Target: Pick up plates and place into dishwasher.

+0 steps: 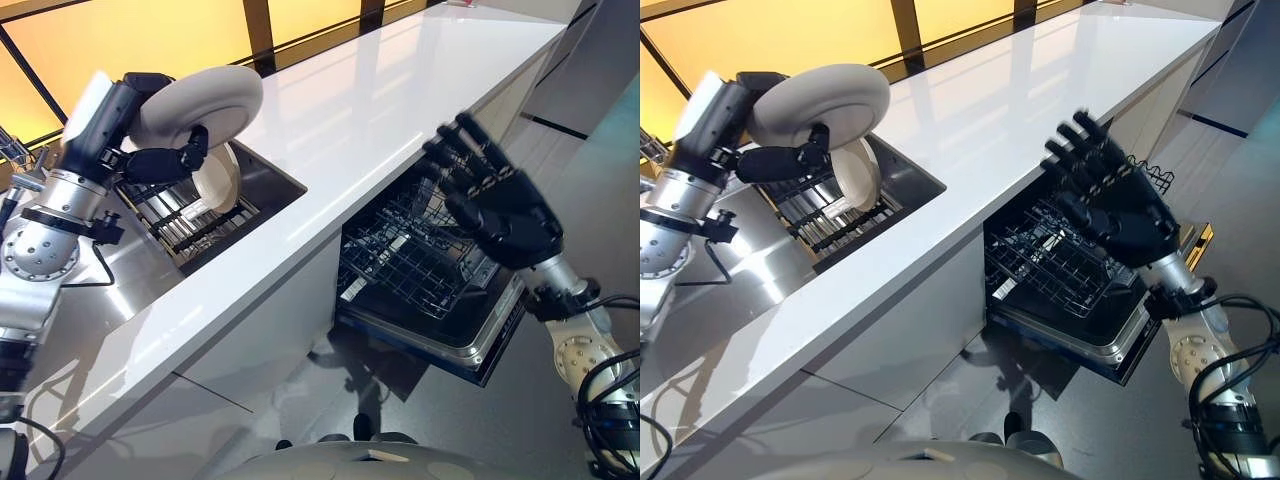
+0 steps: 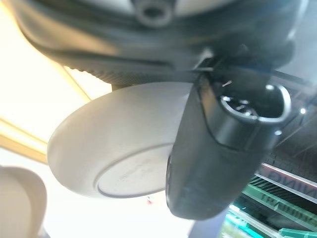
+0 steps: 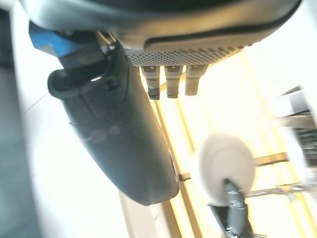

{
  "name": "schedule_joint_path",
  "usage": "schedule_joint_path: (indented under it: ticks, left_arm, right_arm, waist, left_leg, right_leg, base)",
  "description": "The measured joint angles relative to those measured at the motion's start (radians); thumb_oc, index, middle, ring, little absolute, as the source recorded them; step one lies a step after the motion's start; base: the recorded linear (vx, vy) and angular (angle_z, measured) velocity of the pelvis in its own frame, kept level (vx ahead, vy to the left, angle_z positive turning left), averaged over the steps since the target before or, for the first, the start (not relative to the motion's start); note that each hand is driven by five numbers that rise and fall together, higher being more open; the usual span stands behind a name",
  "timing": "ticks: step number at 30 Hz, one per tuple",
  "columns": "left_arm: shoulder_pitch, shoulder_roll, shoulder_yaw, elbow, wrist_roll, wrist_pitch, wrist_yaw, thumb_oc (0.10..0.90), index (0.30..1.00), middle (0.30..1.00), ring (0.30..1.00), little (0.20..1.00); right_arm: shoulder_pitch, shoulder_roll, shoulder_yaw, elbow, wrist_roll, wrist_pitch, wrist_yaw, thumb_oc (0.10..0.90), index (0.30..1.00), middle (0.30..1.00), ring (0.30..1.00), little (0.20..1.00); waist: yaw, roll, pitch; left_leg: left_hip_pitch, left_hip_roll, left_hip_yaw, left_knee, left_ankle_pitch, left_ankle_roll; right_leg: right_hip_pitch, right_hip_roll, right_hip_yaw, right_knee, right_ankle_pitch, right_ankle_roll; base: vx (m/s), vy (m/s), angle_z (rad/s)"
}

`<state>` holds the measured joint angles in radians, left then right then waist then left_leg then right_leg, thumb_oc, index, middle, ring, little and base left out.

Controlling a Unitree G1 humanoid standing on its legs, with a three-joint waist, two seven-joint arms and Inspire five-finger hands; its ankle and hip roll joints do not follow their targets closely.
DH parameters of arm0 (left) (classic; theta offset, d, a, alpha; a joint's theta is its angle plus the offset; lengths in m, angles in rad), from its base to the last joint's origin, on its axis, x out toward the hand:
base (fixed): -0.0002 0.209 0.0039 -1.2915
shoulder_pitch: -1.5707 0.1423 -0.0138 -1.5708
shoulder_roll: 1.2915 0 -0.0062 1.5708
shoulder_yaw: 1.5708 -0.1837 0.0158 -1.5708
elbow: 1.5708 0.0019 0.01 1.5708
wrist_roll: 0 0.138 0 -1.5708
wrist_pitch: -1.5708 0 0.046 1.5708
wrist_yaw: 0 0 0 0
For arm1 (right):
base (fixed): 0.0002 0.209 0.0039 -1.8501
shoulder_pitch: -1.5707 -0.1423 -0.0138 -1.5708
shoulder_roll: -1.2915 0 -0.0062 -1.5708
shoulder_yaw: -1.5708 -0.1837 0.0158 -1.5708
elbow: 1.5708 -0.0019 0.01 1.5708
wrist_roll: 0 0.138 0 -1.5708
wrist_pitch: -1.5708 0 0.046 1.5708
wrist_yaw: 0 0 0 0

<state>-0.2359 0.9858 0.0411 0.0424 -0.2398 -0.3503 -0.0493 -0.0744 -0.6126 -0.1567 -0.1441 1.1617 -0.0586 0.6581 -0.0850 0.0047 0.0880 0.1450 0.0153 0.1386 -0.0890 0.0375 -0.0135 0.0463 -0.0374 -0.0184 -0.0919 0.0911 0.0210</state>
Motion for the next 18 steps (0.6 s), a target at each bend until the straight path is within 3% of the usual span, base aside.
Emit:
schedule_joint_path:
  ticks: [4, 11, 18]
  left_arm:
    - [-0.064, -0.033, -0.04, 0.009, -0.041, 0.067, -0.05, 0.1, 0.3, 0.3, 0.3, 0.2]
    - [-0.179, -0.039, -0.171, 0.008, -0.078, 0.11, -0.102, 0.1, 0.3, 0.3, 0.3, 0.2]
    - [-0.296, -0.058, -0.269, 0.008, -0.101, 0.133, -0.115, 0.1, 0.3, 0.3, 0.3, 0.2]
  right_arm:
    - [-0.094, 0.002, 0.014, -0.027, 0.0, -0.031, -0.018, 0.8, 0.9, 0.9, 0.9, 0.9]
    - [-0.192, 0.001, 0.081, -0.027, -0.073, -0.029, -0.074, 0.8, 0.9, 0.9, 0.9, 0.9]
    - [-0.262, -0.058, 0.218, 0.013, -0.195, 0.063, -0.081, 0.8, 0.9, 0.9, 0.9, 0.9]
  waist:
    - [0.007, 0.001, 0.0]
    - [0.014, 0.001, 0.0]
    - [0.015, 0.002, 0.001]
  left_leg:
    - [0.001, 0.0, -0.003, 0.0, 0.0, 0.0]
    - [0.005, 0.0, -0.018, 0.0, 0.001, 0.0]
    - [0.004, 0.0, -0.019, 0.0, 0.001, 0.0]
  right_leg:
    - [0.002, -0.001, -0.002, 0.0, 0.0, -0.001]
    - [0.014, -0.002, -0.019, -0.001, 0.0, 0.0]
    - [0.015, -0.002, -0.021, 0.0, 0.0, -0.001]
  base:
    - [-0.01, -0.001, 0.02]
    - [-0.01, -0.002, 0.07]
    - [0.0, 0.0, 0.0]
